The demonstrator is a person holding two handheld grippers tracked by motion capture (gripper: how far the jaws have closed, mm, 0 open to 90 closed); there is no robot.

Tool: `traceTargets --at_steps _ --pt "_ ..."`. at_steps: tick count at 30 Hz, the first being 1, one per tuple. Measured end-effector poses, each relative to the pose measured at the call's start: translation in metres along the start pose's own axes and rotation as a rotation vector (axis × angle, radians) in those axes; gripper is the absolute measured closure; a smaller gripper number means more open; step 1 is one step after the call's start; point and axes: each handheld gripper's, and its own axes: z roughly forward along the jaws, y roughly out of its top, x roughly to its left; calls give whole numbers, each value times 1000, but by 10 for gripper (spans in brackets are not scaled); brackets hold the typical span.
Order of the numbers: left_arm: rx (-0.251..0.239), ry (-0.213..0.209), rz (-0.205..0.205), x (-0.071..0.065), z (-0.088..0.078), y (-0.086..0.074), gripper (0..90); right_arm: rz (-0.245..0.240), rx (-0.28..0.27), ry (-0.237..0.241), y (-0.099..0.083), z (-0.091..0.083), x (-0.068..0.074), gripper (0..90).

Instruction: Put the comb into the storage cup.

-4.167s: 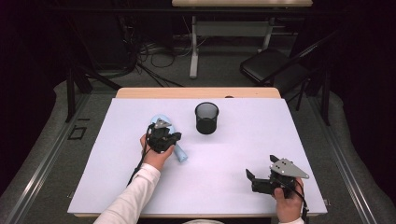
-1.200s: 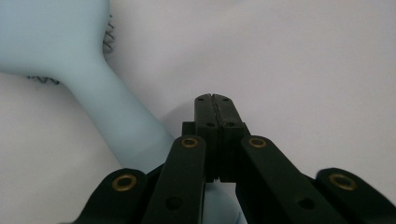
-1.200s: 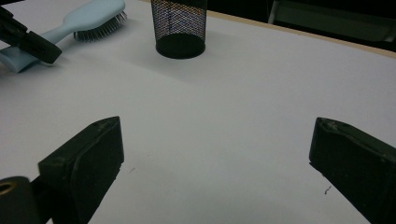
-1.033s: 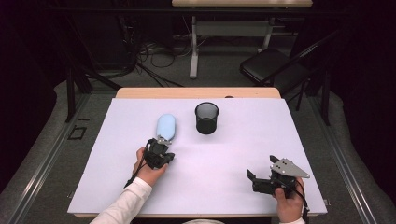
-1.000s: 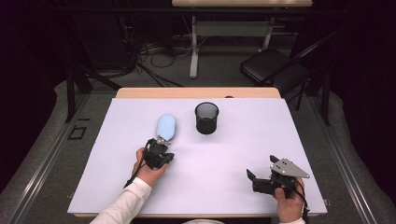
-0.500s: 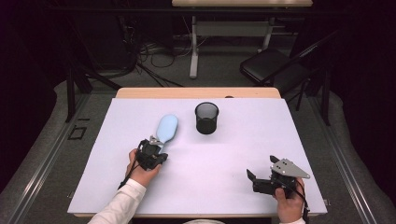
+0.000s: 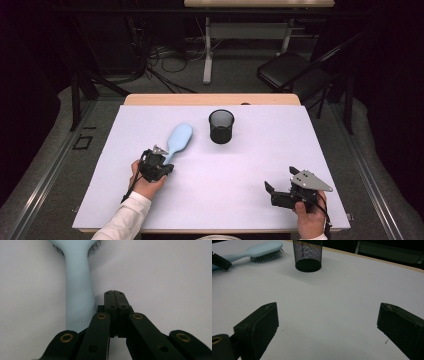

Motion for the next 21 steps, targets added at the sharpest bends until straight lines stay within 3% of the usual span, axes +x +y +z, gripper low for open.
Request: traceTargets --at_steps 12,21 --pt "-7 -14 -7 2 -2 -2 900 -4 3 1 0 0 0 35" --pt "-46 -28 -8 1 -7 0 875 -4 3 4 0 0 1 36"
